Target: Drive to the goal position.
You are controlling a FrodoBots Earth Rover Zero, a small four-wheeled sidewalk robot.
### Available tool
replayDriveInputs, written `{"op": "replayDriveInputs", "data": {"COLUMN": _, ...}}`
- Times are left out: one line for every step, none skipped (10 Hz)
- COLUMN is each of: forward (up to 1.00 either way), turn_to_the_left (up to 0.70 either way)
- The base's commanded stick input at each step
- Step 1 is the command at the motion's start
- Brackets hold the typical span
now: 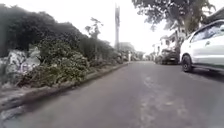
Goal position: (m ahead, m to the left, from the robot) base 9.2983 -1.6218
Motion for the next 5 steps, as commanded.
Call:
{"op": "replayDriveInputs", "data": {"forward": 1.0, "turn_to_the_left": 0.05}}
{"op": "replayDriveInputs", "data": {"forward": 1.0, "turn_to_the_left": -0.12}}
{"op": "replayDriveInputs", "data": {"forward": 1.0, "turn_to_the_left": -0.28}}
{"op": "replayDriveInputs", "data": {"forward": 1.0, "turn_to_the_left": -0.3}}
{"op": "replayDriveInputs", "data": {"forward": 1.0, "turn_to_the_left": -0.3}}
